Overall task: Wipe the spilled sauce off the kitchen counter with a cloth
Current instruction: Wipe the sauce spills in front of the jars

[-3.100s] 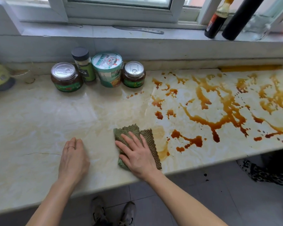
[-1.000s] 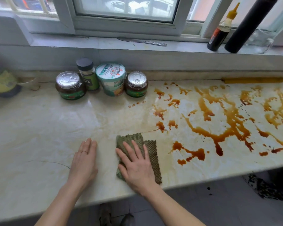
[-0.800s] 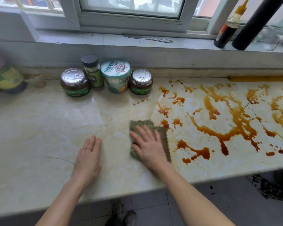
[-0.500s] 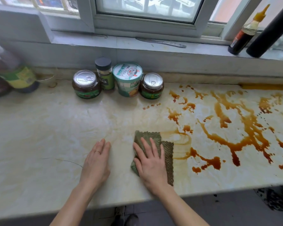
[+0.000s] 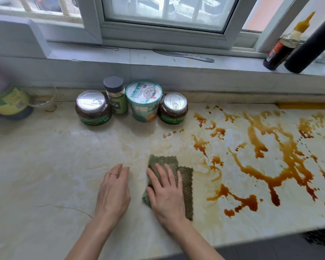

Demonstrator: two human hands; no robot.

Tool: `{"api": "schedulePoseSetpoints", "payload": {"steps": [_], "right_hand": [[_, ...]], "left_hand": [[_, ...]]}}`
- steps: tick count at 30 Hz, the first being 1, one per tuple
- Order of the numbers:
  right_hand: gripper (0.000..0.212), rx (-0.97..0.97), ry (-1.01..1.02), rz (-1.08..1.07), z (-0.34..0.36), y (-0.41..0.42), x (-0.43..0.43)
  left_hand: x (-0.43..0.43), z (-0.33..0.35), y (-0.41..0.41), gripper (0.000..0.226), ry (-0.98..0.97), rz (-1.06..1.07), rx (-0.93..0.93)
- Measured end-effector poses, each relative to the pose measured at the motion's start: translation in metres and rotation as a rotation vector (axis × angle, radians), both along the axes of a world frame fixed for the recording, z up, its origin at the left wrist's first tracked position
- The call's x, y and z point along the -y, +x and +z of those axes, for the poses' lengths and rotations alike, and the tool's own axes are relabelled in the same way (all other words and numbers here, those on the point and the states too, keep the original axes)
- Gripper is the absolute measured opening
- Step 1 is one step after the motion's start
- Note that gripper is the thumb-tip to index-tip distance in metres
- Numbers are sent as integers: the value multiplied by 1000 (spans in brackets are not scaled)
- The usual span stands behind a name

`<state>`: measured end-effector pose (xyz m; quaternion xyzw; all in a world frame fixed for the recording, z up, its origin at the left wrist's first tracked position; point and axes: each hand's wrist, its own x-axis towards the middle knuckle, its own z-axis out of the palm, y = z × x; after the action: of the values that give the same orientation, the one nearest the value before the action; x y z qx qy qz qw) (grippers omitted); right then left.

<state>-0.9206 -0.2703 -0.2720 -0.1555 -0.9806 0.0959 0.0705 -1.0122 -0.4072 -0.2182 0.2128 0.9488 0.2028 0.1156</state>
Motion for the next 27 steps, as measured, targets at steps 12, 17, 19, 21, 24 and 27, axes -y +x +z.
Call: {"api": "schedulePoseSetpoints", "payload": {"steps": [12, 17, 19, 21, 24, 27], "right_hand": [[47, -54, -9, -115, 1, -21, -18], [49, -38, 18, 92, 6, -71, -13], [51, -3, 61, 91, 7, -87, -31], [53, 5, 48, 35, 6, -93, -50], [55, -29, 0, -96, 2, -94, -53], [54, -14, -13, -72, 4, -105, -39]], "left_hand": [[-23, -1, -37, 54, 71, -28, 20], [-36, -4, -44, 57, 45, -39, 22], [-37, -6, -46, 57, 25, -28, 0], [-37, -6, -46, 57, 11, -30, -12], [-40, 1, -47, 57, -32, -39, 11], [-45, 5, -52, 49, -98, -42, -24]]}}
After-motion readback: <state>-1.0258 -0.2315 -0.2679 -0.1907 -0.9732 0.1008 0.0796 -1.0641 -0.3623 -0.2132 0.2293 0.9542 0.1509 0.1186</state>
